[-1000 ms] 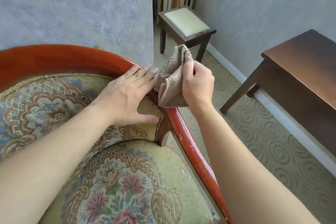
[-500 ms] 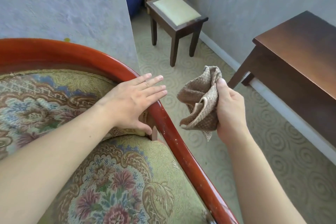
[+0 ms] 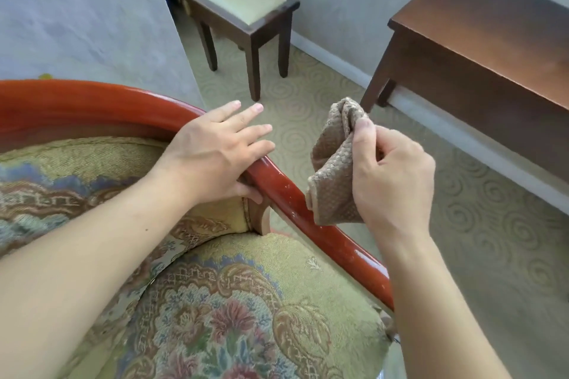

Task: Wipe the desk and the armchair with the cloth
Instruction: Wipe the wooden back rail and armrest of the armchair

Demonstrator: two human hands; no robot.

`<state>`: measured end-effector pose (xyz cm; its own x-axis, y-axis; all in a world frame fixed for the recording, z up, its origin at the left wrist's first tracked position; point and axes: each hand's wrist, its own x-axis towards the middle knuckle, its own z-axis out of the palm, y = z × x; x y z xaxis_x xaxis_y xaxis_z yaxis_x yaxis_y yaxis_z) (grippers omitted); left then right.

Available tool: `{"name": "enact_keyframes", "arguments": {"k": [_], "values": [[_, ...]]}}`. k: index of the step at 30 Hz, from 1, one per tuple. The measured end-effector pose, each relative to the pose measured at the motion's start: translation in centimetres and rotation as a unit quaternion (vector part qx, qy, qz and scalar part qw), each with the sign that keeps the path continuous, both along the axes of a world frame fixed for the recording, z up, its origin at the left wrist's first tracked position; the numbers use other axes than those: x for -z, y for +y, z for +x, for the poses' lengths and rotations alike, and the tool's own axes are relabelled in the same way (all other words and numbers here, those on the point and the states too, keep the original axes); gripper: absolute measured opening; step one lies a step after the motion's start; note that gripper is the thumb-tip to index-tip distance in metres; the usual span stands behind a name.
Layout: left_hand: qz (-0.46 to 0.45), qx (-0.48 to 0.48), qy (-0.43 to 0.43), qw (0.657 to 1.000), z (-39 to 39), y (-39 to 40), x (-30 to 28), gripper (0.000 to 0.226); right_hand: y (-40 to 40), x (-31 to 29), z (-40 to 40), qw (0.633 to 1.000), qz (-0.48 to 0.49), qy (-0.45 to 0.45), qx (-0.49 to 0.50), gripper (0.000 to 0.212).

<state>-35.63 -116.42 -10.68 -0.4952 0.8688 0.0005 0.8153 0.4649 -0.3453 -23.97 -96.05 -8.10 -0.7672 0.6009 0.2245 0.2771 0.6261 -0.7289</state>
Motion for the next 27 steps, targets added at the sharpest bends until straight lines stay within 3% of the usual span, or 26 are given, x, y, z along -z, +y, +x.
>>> {"name": "enact_keyframes", "arguments": {"k": [3,7,13,22,27], "values": [[0.022,0.012,-0.005,1.0,-0.2,-0.1,0.3,0.077,-3.7,1.7,0.3,1.0,0.007,-0.019,0.003,0.035],[0.106,0.045,0.031,0.993,-0.1,0.1,0.9,0.044,-8.3,4.8,0.1,0.993,0.052,-0.097,-0.036,0.042],[0.161,0.062,0.077,0.982,-0.3,0.1,1.8,0.02,-12.5,7.5,-0.8,0.987,0.116,-0.088,0.062,0.054],[0.175,0.059,0.088,0.979,-0.3,0.4,2.2,0.036,-11.7,9.7,0.1,0.981,0.166,-0.045,0.094,0.047],[0.169,0.06,0.087,0.98,-0.5,0.2,2.4,0.069,-10.2,10.4,2.6,0.971,0.188,-0.074,0.124,0.044]]}}
